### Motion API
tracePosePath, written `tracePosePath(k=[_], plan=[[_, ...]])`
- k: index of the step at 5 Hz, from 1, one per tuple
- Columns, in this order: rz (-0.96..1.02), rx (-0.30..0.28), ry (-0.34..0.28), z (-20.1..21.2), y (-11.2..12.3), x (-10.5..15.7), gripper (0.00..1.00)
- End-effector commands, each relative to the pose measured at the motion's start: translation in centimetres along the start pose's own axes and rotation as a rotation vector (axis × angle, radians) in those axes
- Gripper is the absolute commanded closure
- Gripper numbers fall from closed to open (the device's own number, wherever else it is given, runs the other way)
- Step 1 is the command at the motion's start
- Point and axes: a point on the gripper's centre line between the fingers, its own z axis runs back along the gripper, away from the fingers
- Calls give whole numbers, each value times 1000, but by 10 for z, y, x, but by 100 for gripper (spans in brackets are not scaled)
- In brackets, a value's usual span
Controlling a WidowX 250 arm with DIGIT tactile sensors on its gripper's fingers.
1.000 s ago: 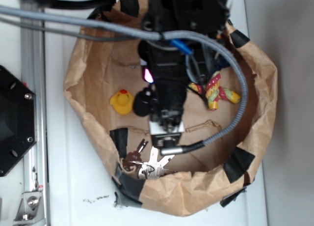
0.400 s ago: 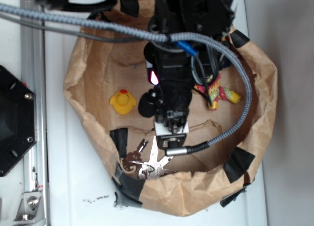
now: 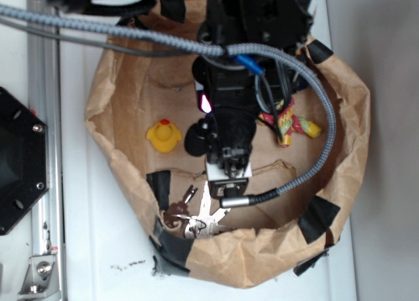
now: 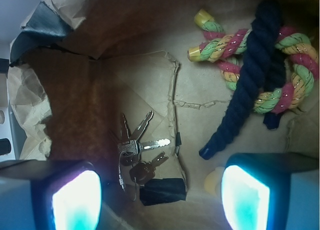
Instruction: Grab the silver keys.
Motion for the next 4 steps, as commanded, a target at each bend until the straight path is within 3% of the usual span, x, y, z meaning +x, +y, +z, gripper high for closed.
tracePosePath(k=[1, 2, 3, 4], plan=[[-70, 6, -30, -17, 16, 0, 0], [-80, 18, -40, -27, 16, 2, 0], [-131, 85, -75, -46, 4, 0, 0], [-155, 53, -36, -58, -9, -2, 0]])
